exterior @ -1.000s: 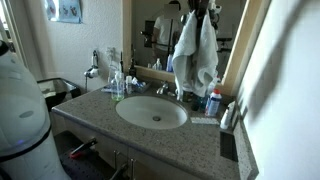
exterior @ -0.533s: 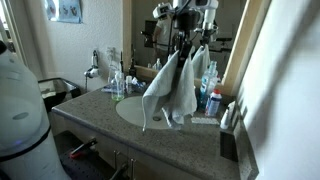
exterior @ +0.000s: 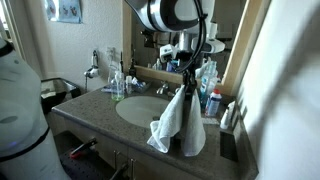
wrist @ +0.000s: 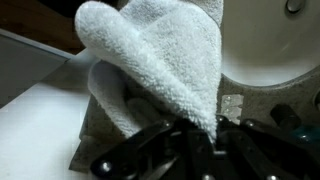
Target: Pick up the towel from the wall and wipe the countertop with it.
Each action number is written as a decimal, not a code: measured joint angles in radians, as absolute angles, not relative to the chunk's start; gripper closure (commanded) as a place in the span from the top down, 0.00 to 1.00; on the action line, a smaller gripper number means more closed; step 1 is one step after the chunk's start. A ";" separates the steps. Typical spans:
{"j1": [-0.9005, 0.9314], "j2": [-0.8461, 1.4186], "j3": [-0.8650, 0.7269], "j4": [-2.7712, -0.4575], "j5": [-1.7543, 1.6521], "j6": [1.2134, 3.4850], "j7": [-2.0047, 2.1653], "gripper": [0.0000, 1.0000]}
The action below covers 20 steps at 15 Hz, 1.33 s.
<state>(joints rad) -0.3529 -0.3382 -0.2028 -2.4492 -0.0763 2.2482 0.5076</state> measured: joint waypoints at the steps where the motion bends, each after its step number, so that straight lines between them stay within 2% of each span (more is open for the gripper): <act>1: -0.358 -0.316 -0.203 -2.454 -0.076 2.280 0.508 0.08; 12: -0.387 -0.085 -0.253 -2.456 -0.192 2.492 0.557 0.07; 20: -0.331 -0.094 -0.256 -2.449 -0.140 2.262 0.537 0.06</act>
